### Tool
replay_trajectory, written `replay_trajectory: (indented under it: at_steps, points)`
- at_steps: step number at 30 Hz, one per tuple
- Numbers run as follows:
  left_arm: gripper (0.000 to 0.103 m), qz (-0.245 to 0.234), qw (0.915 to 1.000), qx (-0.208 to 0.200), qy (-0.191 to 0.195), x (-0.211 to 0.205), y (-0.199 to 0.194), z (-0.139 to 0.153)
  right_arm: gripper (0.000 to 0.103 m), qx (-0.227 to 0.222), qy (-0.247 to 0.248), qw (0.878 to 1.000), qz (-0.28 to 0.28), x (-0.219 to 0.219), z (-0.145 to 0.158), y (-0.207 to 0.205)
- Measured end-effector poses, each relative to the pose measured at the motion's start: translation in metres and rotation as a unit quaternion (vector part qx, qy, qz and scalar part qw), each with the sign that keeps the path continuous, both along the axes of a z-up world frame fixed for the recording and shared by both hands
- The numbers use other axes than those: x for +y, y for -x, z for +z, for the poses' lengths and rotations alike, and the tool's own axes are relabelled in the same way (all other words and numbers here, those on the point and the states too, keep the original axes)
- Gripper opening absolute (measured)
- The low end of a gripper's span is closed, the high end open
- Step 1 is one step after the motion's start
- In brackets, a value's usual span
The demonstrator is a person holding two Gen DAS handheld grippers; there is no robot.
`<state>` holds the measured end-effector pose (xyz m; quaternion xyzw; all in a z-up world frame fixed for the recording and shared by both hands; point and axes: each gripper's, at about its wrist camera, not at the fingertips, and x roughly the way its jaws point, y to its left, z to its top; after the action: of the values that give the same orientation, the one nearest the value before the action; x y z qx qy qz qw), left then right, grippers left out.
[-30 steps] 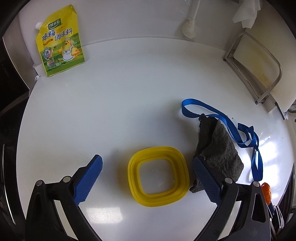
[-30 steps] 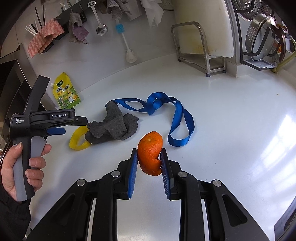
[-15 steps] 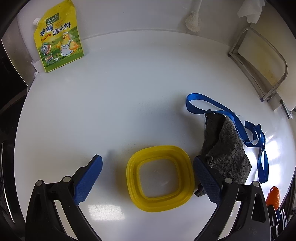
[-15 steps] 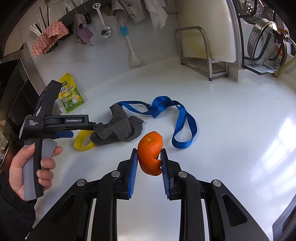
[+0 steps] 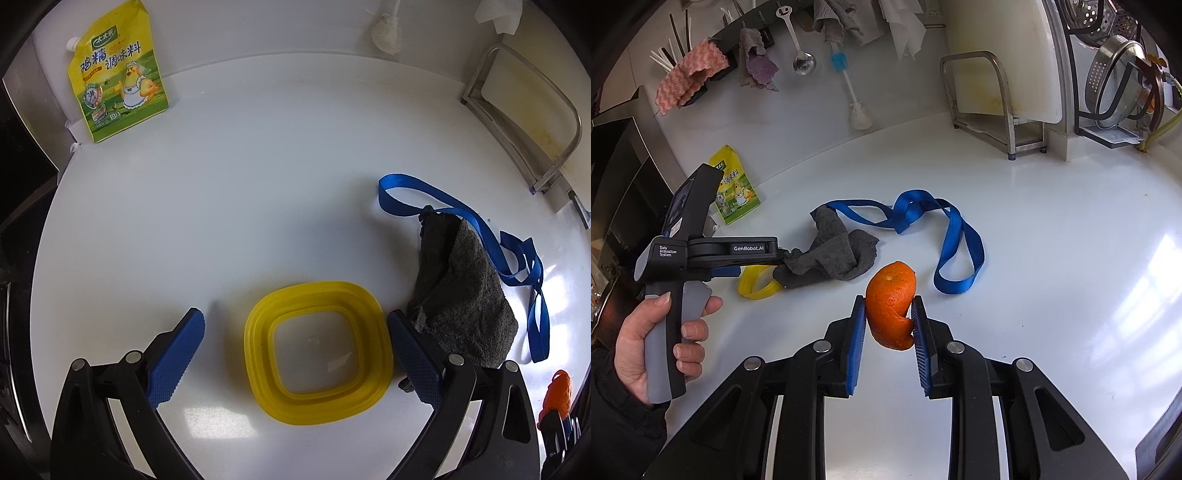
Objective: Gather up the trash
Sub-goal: 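Grasp the yellow square container rim with the left tool while the right tool holds the orange, then carry the yellow container and orange over the basket with both tools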
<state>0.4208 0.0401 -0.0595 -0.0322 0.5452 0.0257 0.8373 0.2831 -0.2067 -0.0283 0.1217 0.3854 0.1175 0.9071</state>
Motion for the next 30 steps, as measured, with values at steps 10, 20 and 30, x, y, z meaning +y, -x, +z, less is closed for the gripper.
replay_trajectory:
  at_steps: [10,20,30]
  points:
    - [0.097,-0.008,0.9995,-0.022,-0.020,-0.001,0.007,-0.008,0.024,0.001,-0.001,1.000,0.003,0.003,-0.003,0.000]
    - [0.070,-0.038,0.9966,-0.066,-0.033,-0.008,0.023,-0.002,0.024,0.005,0.010,1.000,0.005,0.011,-0.006,0.003]
    - [0.069,-0.037,0.9947,-0.088,-0.039,0.003,0.042,0.008,0.024,0.005,0.016,1.000,0.007,0.017,-0.006,0.014]
